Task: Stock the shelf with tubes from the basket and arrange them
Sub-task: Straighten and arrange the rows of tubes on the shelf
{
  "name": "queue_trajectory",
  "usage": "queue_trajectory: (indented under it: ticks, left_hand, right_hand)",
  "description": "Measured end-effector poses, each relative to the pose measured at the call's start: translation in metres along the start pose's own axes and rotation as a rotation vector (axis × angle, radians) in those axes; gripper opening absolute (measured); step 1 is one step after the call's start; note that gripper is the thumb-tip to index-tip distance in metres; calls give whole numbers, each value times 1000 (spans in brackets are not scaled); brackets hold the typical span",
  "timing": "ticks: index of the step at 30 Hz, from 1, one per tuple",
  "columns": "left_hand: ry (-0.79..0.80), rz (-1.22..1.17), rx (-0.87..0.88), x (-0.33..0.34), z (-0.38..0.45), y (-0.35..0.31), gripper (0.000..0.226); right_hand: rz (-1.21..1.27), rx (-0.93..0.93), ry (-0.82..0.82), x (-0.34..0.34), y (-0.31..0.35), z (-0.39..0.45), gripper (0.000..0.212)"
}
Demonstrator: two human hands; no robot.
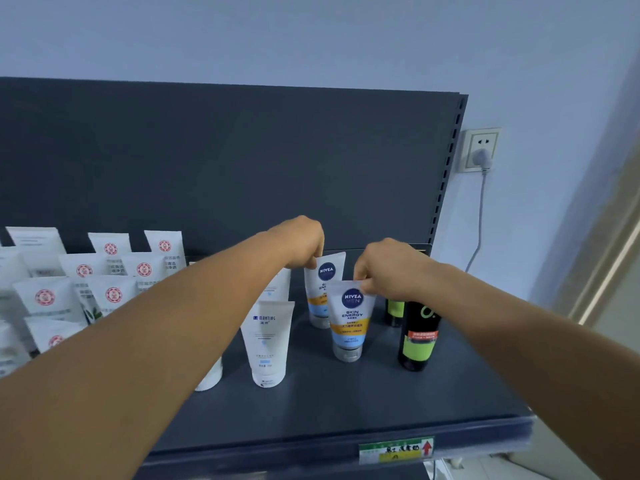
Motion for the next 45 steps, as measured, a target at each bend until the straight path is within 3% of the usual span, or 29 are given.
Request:
queue_trajectory:
  ticks: [2,21,33,36,40,45]
  left_hand:
    - [-14,-34,-6,-1,1,2,6]
    - [-51,-173,28,-3,-3,-7,8]
    - [-66,-122,50,-4,-6,-11,20]
    - [-103,-130,64,-15,-12,-14,9]
    - [-209,-235,155,-40,-29,-39,33]
    - [-214,-276,243,-53,-46,-86,36]
  right_hand:
    - [24,-10,-1,0,0,0,20]
    - [-8,-73,-49,-4,22,-19,20]
    - [60,1,-44,-5,14,-25,24]
    - [111,44,-135,-23,1,-32,28]
    - [223,159,-239,-49,-34,-51,29]
    - [372,278,-311,-56,-88,-64,29]
Point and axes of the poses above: each hand's wrist, its own z-axis towards the middle knuckle, its own x-axis out of the palm, y = z × x, the point moved 8 cm from there along z, towards the middle knuckle, and after that the axes turned 8 degrees about x, right-handed, at the moved point
